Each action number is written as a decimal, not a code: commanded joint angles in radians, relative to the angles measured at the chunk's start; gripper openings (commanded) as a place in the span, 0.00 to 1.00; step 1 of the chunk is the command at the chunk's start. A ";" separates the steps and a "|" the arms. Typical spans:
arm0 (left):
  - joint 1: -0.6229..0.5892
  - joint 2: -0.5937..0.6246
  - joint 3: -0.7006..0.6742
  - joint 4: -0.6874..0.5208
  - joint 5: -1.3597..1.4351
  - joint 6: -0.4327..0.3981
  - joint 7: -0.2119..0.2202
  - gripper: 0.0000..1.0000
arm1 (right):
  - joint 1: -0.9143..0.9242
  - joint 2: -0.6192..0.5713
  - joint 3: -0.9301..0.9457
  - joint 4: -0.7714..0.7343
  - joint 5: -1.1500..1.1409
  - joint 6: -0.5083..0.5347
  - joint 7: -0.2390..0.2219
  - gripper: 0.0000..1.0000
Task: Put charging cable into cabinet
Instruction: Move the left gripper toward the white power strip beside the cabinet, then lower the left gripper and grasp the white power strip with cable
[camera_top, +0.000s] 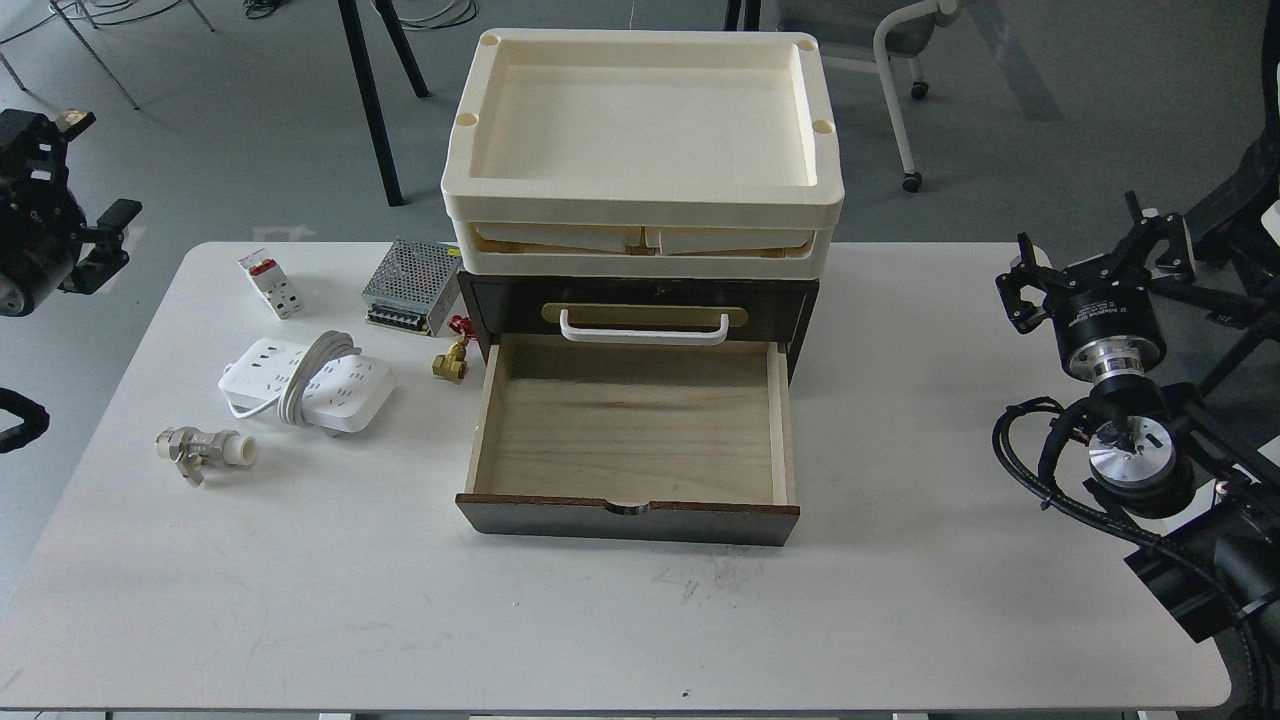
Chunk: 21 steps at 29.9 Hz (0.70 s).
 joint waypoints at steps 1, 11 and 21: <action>0.000 0.137 0.006 -0.261 0.284 0.056 0.000 0.99 | -0.001 0.002 0.000 0.001 0.000 0.000 0.002 1.00; 0.027 0.184 0.026 -0.397 1.155 0.366 -0.081 0.96 | -0.001 0.008 -0.002 0.002 0.000 -0.008 0.002 1.00; 0.043 -0.018 0.154 -0.182 1.377 0.520 -0.086 0.85 | -0.001 0.008 -0.003 0.002 -0.002 -0.009 0.002 1.00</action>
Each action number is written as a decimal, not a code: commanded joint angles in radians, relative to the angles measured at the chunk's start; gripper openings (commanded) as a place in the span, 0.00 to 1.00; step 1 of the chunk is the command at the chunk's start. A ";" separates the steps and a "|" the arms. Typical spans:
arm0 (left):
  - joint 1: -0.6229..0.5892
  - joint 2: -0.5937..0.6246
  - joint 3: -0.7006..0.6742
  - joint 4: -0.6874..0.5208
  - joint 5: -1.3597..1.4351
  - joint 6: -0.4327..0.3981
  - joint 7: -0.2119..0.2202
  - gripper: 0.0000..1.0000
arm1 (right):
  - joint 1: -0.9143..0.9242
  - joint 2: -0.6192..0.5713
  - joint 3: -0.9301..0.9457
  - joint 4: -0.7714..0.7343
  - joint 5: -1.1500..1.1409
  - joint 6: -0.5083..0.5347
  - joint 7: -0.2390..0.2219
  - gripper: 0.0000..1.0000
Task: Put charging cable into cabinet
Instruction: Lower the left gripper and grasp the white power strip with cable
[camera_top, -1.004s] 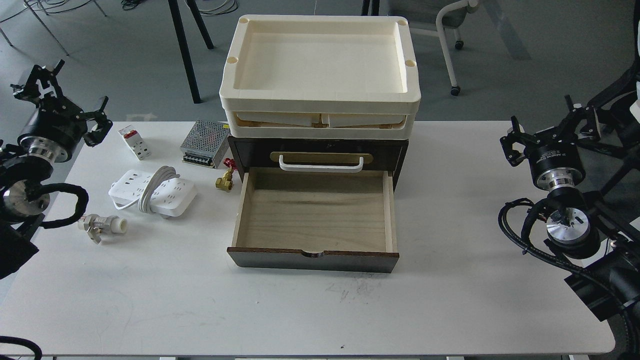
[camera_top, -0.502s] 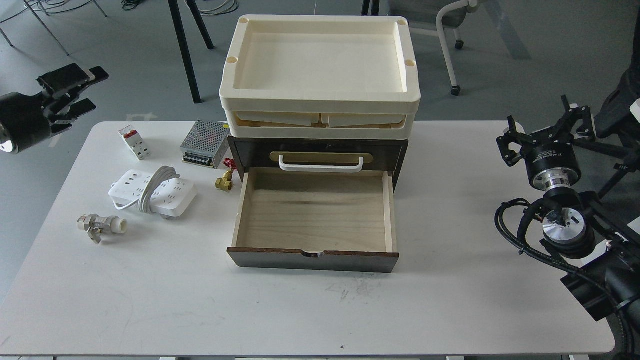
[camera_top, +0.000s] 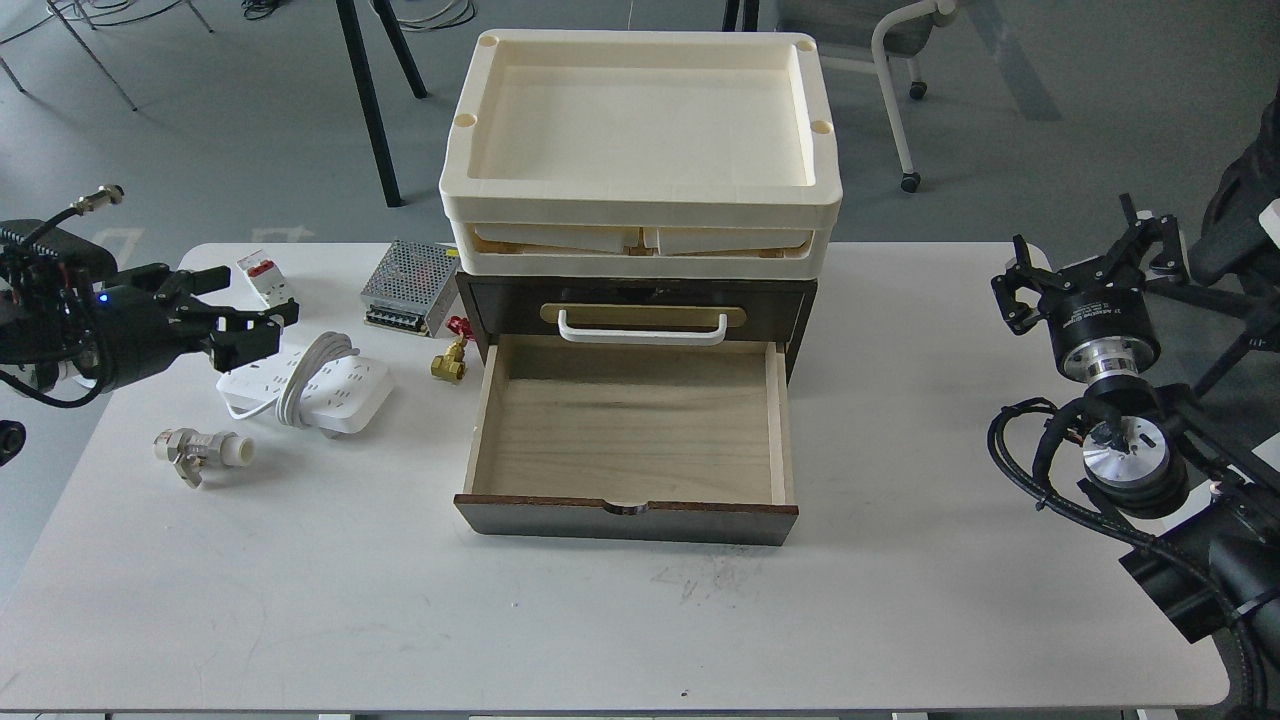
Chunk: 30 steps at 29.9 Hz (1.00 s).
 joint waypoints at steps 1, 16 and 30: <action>-0.001 -0.073 0.037 0.085 0.004 0.011 -0.005 0.82 | 0.000 0.000 -0.001 0.000 0.000 0.000 0.000 1.00; 0.004 -0.252 0.094 0.308 -0.001 0.046 -0.012 0.70 | 0.000 0.000 -0.001 0.000 0.000 0.000 0.000 1.00; -0.007 -0.358 0.169 0.481 -0.016 0.046 -0.034 0.37 | 0.000 0.000 -0.004 -0.003 0.000 0.000 0.000 1.00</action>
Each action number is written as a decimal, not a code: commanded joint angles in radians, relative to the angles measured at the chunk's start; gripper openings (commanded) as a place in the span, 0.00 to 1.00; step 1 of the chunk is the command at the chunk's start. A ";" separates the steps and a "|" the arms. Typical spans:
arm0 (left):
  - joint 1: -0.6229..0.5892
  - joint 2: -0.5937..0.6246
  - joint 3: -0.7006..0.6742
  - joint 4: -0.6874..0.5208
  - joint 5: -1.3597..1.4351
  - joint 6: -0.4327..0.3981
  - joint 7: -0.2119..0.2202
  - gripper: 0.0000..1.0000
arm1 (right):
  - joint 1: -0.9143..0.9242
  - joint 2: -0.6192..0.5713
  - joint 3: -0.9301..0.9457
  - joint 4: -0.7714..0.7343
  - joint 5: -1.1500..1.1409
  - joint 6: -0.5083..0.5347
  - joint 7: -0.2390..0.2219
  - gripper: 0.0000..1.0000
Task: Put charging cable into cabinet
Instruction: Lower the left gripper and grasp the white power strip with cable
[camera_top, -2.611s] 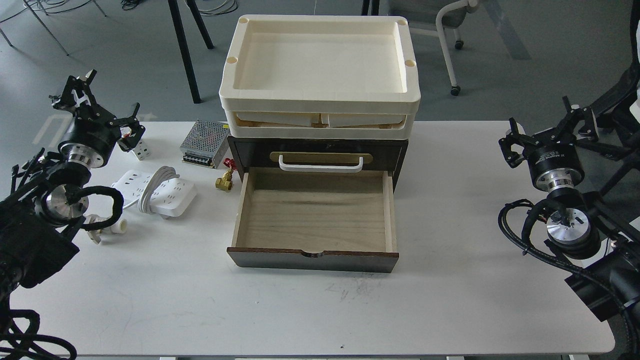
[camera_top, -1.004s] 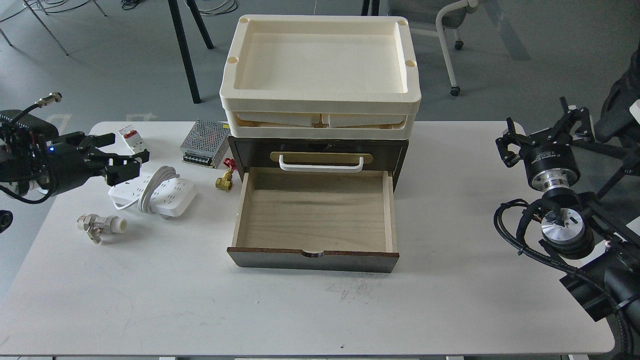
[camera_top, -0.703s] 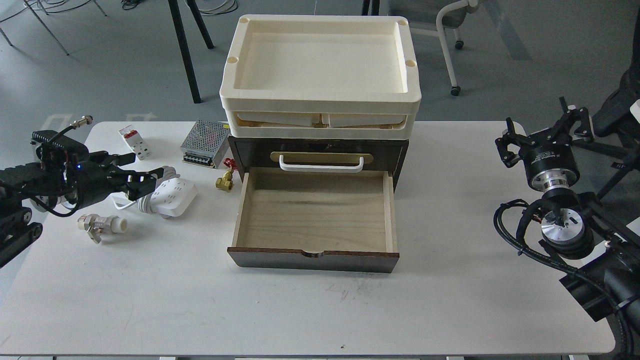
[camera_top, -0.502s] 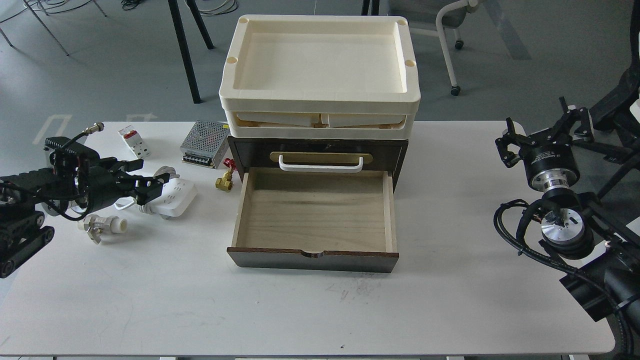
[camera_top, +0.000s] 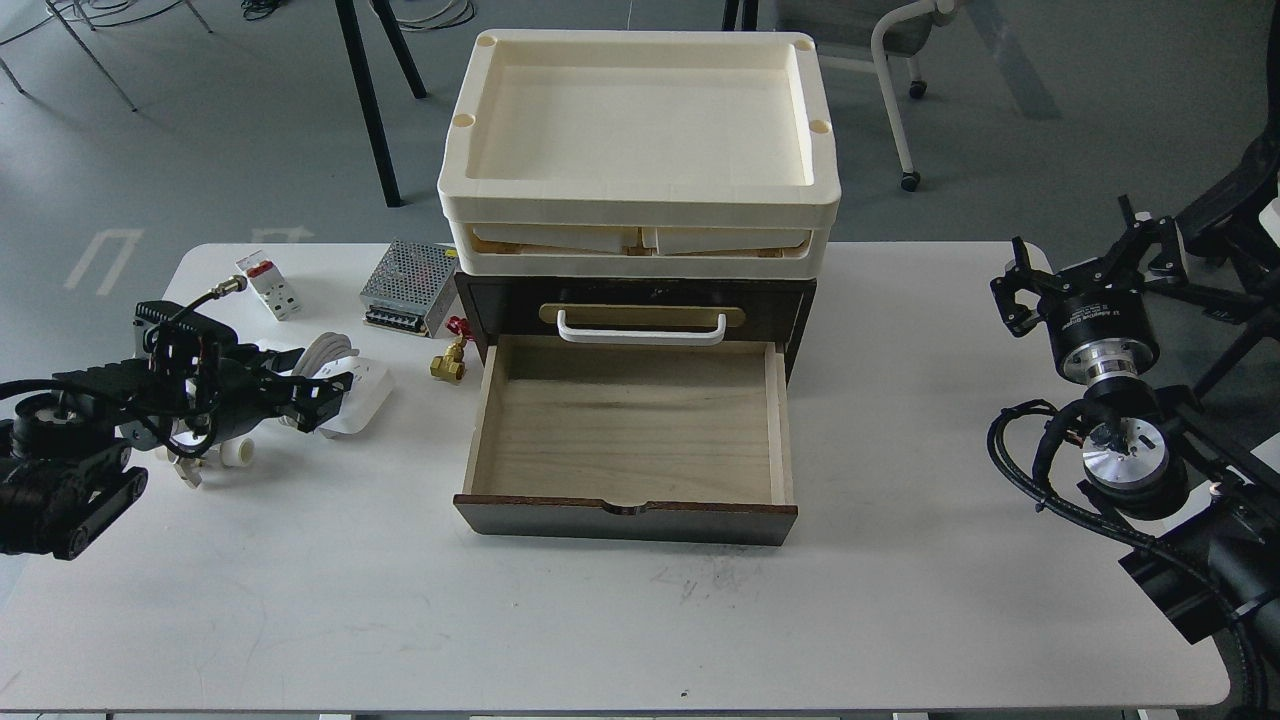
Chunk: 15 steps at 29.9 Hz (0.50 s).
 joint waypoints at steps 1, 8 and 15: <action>-0.006 -0.024 0.006 0.050 -0.004 0.000 0.000 0.32 | 0.000 0.000 -0.001 0.001 0.000 0.000 0.000 1.00; -0.012 -0.024 0.006 0.052 -0.010 0.000 0.000 0.10 | 0.000 0.000 0.001 0.001 0.000 0.000 0.000 1.00; -0.048 -0.007 -0.003 0.040 -0.024 0.000 0.000 0.05 | -0.006 -0.002 -0.008 0.007 -0.001 0.005 0.000 1.00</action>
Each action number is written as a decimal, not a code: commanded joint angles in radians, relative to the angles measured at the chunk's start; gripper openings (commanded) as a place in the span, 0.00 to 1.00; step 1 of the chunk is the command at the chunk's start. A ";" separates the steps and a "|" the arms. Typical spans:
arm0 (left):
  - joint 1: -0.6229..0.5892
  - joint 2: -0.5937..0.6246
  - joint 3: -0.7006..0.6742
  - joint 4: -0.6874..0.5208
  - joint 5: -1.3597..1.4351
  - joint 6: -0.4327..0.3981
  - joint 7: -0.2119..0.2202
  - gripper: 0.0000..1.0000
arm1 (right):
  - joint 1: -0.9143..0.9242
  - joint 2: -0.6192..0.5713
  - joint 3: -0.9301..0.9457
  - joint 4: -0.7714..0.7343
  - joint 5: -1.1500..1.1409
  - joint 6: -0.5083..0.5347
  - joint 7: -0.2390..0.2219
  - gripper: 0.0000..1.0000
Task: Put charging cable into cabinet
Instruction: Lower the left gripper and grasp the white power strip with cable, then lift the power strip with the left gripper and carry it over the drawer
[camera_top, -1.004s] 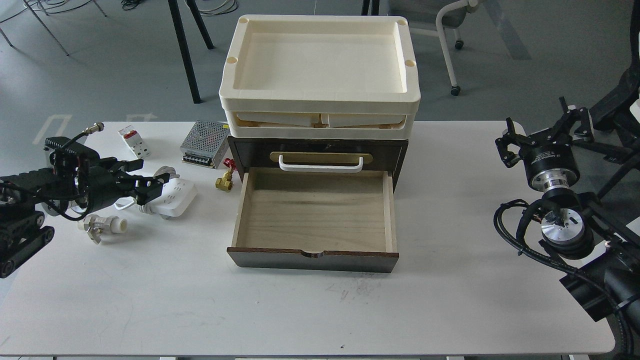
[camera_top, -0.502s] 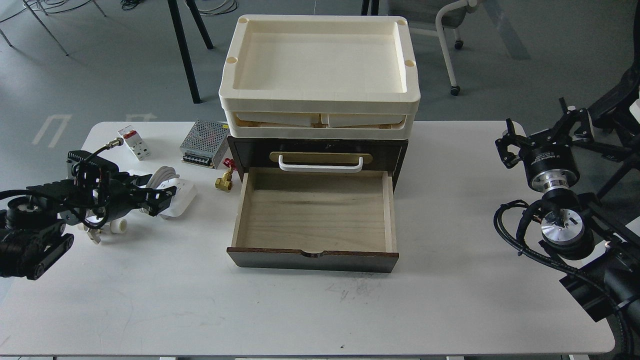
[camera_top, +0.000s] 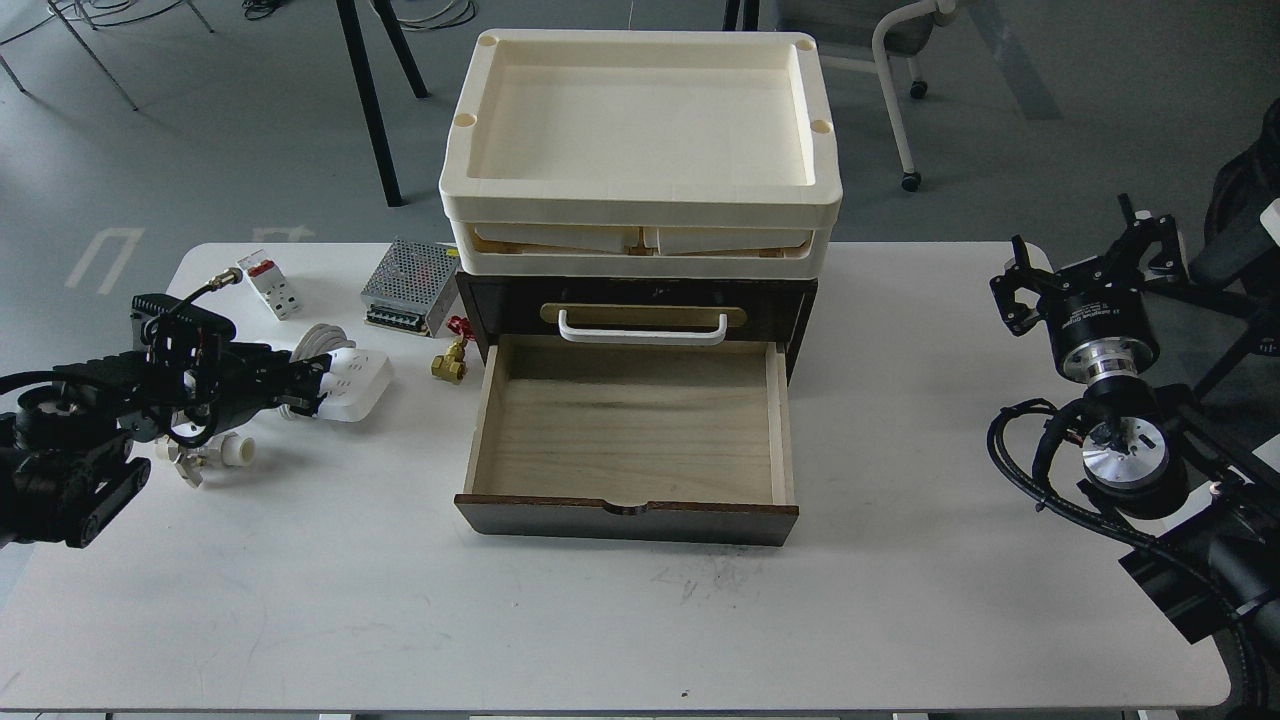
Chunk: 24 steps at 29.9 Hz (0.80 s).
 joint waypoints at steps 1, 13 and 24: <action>-0.029 0.022 -0.003 -0.007 -0.012 0.000 0.000 0.05 | -0.005 0.000 -0.009 0.000 -0.001 0.004 0.000 1.00; -0.103 0.258 -0.012 -0.047 -0.119 0.003 0.000 0.05 | -0.001 0.001 -0.006 -0.008 -0.003 -0.032 0.000 1.00; -0.463 0.540 -0.043 -0.439 -0.424 -0.241 0.000 0.05 | 0.009 0.001 -0.004 -0.011 -0.003 -0.059 0.000 1.00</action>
